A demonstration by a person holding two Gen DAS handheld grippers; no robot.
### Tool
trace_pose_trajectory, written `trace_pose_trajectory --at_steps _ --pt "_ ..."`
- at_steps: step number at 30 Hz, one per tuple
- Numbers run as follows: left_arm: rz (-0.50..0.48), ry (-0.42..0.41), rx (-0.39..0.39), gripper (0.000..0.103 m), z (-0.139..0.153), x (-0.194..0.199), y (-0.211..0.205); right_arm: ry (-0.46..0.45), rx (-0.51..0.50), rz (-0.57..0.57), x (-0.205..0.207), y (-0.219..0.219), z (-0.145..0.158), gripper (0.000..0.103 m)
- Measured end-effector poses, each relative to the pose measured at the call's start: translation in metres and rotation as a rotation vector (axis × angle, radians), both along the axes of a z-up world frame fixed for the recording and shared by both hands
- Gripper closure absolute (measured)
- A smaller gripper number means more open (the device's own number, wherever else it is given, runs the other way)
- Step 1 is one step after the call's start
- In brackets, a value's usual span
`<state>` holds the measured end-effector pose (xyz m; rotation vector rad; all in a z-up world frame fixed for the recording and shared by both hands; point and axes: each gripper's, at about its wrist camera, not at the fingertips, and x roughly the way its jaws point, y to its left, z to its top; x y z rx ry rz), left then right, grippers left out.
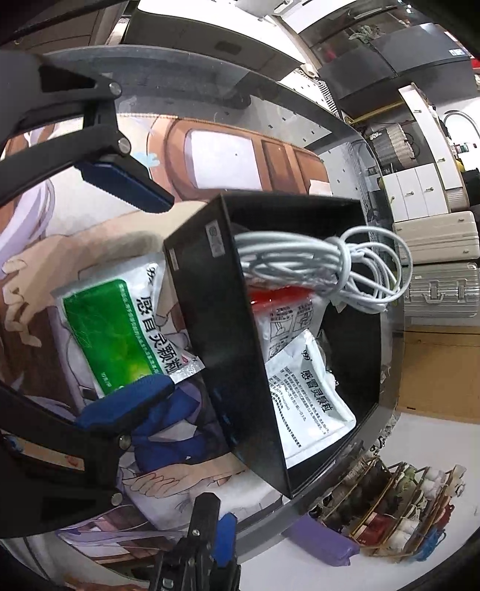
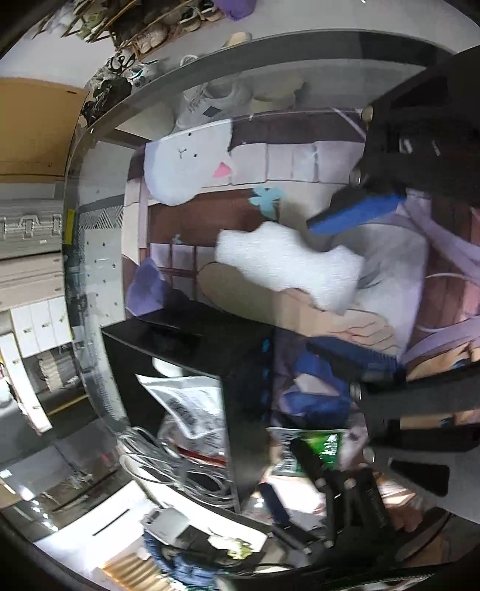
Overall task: Organize soft objects
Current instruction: 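Grasp the green-printed medicine packet with the left tool while the right tool grasps the white foam piece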
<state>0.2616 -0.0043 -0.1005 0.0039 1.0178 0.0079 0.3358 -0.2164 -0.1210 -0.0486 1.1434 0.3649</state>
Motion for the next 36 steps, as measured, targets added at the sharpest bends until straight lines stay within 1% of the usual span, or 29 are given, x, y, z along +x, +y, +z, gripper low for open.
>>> trace_pose_trajectory --at_steps 3,6,10,14,16,17,18,20,21,24,25,28,32,36 --pt "0.003 0.002 0.02 0.013 -0.005 0.005 -0.002 -0.007 -0.018 -0.019 0.011 0.004 -0.003 0.04" --pt "0.008 0.007 0.015 0.013 -0.008 0.008 -0.001 -0.013 -0.033 -0.025 0.018 0.007 -0.006 0.04" --pt "-0.005 -0.002 0.015 0.013 -0.007 0.007 -0.005 -0.008 -0.039 -0.015 0.019 0.01 -0.01 0.04" --pt "-0.009 0.001 0.041 0.012 -0.008 0.005 -0.008 -0.008 -0.036 -0.013 0.019 0.011 -0.01 0.04" --pt "-0.012 0.004 0.041 0.011 -0.008 0.003 -0.009 -0.006 -0.037 -0.013 0.016 0.011 -0.01 0.04" --pt "-0.01 0.012 0.036 0.01 -0.01 0.003 -0.009 -0.005 -0.04 -0.012 0.015 0.012 -0.011 0.04" --pt "-0.003 0.026 0.03 0.007 -0.012 0.002 -0.008 -0.003 -0.046 -0.01 0.015 0.013 -0.013 0.04" --pt "0.022 0.03 0.017 0.003 -0.015 0.0 -0.006 -0.008 -0.059 -0.005 0.014 0.015 -0.015 0.04" --pt "0.026 0.031 0.011 0.003 -0.015 -0.001 -0.005 -0.017 -0.068 0.004 0.013 0.017 -0.015 0.041" --pt "0.015 0.04 0.007 0.003 -0.015 0.0 -0.002 -0.012 -0.092 0.044 0.009 0.022 -0.014 0.058" --pt "0.014 0.044 0.006 0.003 -0.015 0.0 0.0 -0.002 -0.09 0.057 0.006 0.022 -0.014 0.067" --pt "0.01 0.059 -0.01 0.003 -0.016 -0.004 0.003 0.023 -0.074 0.102 -0.003 0.025 -0.01 0.067" --pt "0.001 0.073 -0.005 0.003 -0.014 -0.008 0.0 -0.001 -0.118 0.148 -0.016 0.036 -0.006 0.067" --pt "-0.006 0.087 -0.01 0.003 -0.013 -0.011 -0.003 0.017 -0.129 0.17 -0.021 0.041 -0.011 0.067"
